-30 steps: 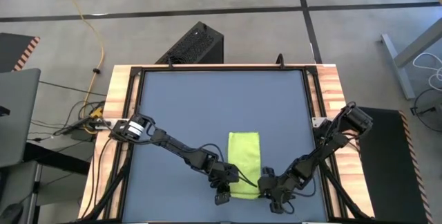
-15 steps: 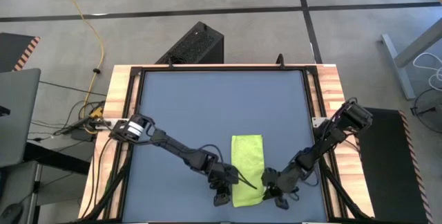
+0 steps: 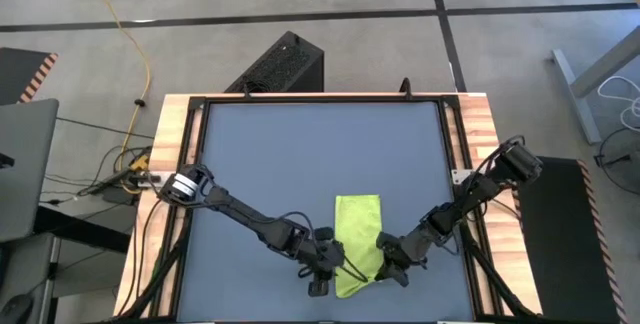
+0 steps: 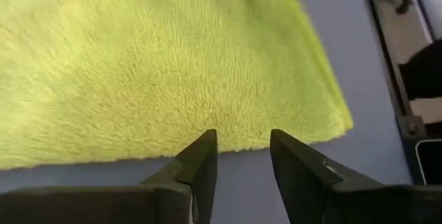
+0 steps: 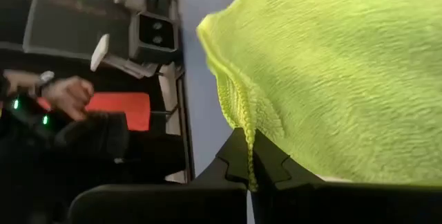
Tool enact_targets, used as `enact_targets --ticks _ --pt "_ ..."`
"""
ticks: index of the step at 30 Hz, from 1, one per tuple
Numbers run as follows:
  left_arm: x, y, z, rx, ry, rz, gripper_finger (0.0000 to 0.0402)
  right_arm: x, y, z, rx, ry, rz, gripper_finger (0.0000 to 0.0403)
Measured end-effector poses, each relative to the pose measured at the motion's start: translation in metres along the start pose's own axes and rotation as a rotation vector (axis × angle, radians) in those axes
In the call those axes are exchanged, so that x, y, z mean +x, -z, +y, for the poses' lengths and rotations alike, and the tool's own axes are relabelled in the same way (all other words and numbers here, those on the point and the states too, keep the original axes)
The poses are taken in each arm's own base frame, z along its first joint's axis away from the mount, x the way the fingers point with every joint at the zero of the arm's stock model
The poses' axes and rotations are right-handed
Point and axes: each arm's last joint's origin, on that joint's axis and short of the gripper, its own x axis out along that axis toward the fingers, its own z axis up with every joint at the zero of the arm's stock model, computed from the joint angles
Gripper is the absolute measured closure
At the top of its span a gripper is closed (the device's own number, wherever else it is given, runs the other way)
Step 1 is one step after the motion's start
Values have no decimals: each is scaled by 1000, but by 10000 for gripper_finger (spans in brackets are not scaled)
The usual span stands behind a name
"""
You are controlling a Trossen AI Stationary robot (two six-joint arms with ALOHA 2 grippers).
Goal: Roll towel into tight, uniform cylinder
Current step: Roll the green towel
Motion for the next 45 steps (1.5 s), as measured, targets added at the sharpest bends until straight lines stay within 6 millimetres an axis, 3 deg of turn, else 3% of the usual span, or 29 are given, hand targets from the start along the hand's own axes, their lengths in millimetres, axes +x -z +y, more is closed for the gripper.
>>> enact_targets --ticks 15,23,26,31,35,38,41,45 --pt "-5 -2 -23 64 -31 -117 283 -1 -2 -8 269 58 55 388" --pt "8 22 -17 42 51 -202 261 -1 -3 -10 275 70 46 388" --pt "9 27 -18 107 78 -205 239 -1 -4 -10 275 71 41 388" --pt "8 39 -36 389 70 -178 208 -2 -11 -13 284 74 22 388" --pt "5 42 -50 529 -51 -236 202 -2 -12 -14 288 74 22 388" --pt "3 46 -53 538 -176 -255 201 -2 -12 -14 289 74 23 388" --pt "6 46 -55 482 -143 -269 201 -2 -12 -14 289 74 21 387" --pt "25 51 -61 477 -103 -265 201 -2 -12 -14 294 76 17 387"
